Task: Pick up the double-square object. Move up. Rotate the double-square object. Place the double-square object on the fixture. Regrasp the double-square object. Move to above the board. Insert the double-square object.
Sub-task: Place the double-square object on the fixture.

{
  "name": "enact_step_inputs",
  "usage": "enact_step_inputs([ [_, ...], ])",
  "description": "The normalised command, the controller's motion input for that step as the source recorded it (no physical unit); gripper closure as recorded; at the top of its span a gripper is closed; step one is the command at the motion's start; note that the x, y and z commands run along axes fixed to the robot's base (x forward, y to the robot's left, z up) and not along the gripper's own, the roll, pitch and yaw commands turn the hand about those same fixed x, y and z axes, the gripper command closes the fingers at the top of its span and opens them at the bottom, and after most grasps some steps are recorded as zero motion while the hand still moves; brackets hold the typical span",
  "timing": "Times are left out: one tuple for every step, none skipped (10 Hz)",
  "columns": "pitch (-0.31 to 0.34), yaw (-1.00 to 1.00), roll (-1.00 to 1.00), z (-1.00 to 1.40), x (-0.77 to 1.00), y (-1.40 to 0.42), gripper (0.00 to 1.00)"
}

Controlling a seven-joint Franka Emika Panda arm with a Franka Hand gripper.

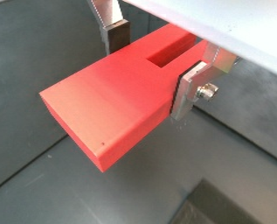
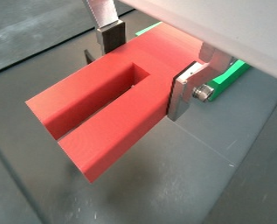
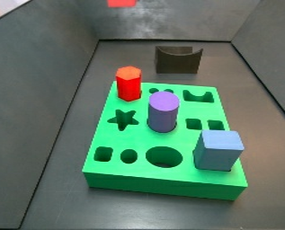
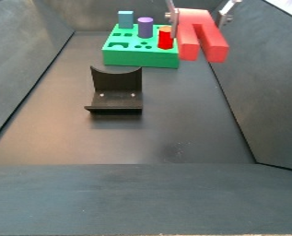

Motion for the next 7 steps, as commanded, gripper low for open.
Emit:
enact_step_inputs([
  [-0.076, -0.17, -0.21, -0.06, 1.0, -0.14, 1.0],
  [-0.064, -0.14, -0.21, -0.05, 1.0, -0.13, 1.0],
  [-0.041, -0.09, -0.18, -0.05, 1.0, -0.12, 1.0],
  [-0.025, -0.07, -0.16, -0.05, 1.0, -0.11, 1.0],
  [-0.006, -0.04, -0.13, -0.05, 1.0, -0.1, 1.0],
  [0.0, -0.03, -0.13, -0.05, 1.0, -0.09, 1.0],
  [0.015, -0.02, -0.13, -0.05, 1.0, -0.08, 1.0],
])
